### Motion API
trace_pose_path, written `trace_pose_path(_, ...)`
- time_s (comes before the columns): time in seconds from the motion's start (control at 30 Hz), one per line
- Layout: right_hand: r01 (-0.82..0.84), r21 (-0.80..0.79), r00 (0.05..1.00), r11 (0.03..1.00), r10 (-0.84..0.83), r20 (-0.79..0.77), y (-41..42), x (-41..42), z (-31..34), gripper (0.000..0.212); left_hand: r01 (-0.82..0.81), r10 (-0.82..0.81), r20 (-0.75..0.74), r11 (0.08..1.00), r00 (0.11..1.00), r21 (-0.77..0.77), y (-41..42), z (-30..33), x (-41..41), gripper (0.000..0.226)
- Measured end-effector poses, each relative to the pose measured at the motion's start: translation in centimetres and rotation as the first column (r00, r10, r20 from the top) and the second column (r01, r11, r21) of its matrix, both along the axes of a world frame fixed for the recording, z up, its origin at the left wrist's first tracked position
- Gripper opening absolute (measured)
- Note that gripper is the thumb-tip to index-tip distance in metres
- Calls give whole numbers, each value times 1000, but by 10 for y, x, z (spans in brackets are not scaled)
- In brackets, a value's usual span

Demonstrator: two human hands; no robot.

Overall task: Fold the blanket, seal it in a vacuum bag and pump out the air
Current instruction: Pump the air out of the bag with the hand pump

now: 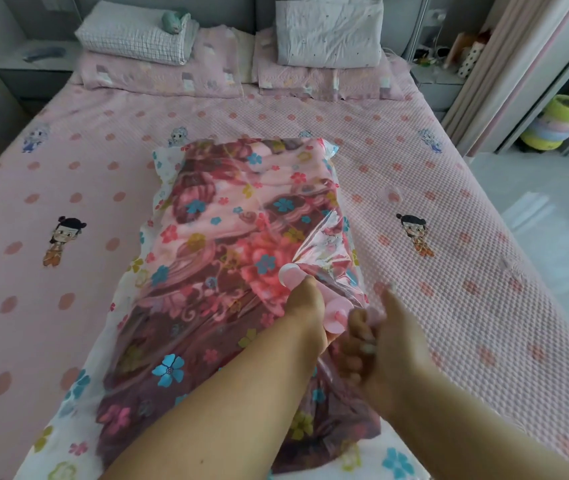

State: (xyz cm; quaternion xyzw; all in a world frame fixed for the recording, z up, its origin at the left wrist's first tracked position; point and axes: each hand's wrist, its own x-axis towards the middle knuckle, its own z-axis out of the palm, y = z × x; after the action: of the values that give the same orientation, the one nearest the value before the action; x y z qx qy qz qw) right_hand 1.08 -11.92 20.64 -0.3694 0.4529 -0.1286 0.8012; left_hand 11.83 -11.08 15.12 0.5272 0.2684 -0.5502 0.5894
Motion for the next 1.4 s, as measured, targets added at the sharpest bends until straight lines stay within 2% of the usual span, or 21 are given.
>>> trace_pose_path(0.07,-78,-70,997,995,77,-18,2,4,-1,64,52,-52,-3,999,999,13,5,0,-1,67)
trace_pose_path(0.1,-134,-52,991,990,135,23,3,-4,1,65,39,-39,-11,999,999,12,4,-1,0,56)
trace_pose_path(0.17,-205,99,976,974,195,97,4,-30,7,69,35,-35,4,999,999,36,3,-2,3,31)
trace_pose_path(0.27,-201,87,958,976,177,227,6,-49,9,74,86,-89,52,994,995,60,4,3,4,22)
trace_pose_path(0.3,-148,103,966,984,121,230,8,-43,6,76,80,-82,35,995,996,65,3,2,4,27)
trace_pose_path(0.37,-40,92,997,995,34,72,5,-27,-2,74,34,-35,14,998,999,60,0,0,3,38)
trace_pose_path(0.5,-67,-63,997,996,65,-40,2,7,-9,68,51,-50,-8,997,999,50,3,-8,1,76)
trace_pose_path(0.53,-107,-84,994,991,105,-34,3,2,-9,68,45,-44,-18,998,999,53,3,-9,1,70)
trace_pose_path(0.6,-131,33,991,991,132,-38,5,-16,-2,73,30,-28,-33,998,999,48,3,-11,1,38)
trace_pose_path(0.7,-95,152,995,984,88,52,8,-38,1,83,77,-78,9,996,997,38,2,-7,5,20)
trace_pose_path(0.77,-43,141,997,989,33,75,8,-31,-1,82,55,-55,6,997,998,47,1,-4,4,28)
trace_pose_path(0.83,11,90,1000,996,-11,-3,3,-12,-5,76,-2,2,2,999,1000,39,-1,-2,4,45)
trace_pose_path(0.93,-45,-45,996,998,41,-85,-1,17,-3,67,13,-12,-17,999,1000,46,1,-4,3,81)
trace_pose_path(1.0,-131,-14,991,991,131,29,2,2,-3,69,22,-21,-12,998,1000,59,4,-3,5,60)
trace_pose_path(1.07,-201,129,973,971,182,143,0,-28,-4,74,51,-49,-25,996,998,73,5,0,6,30)
trace_pose_path(1.1,-218,100,966,971,200,164,2,-37,-6,75,57,-57,-14,996,998,65,6,-2,7,25)
trace_pose_path(1.13,-205,23,965,979,198,173,3,-42,-3,73,68,-68,3,996,998,59,5,-3,6,26)
trace_pose_path(1.17,-176,27,961,984,166,220,8,-44,0,71,77,-78,12,996,997,45,5,-5,6,27)
trace_pose_path(1.27,-91,143,991,986,76,107,4,-22,-9,75,63,-64,5,996,998,61,2,-11,6,30)
trace_pose_path(1.33,-19,-11,1000,1000,19,24,2,6,-5,70,41,-43,36,998,998,54,0,-16,6,52)
trace_pose_path(1.4,-84,-34,996,996,84,-7,-2,11,-5,67,50,-56,78,996,995,80,3,-14,6,66)
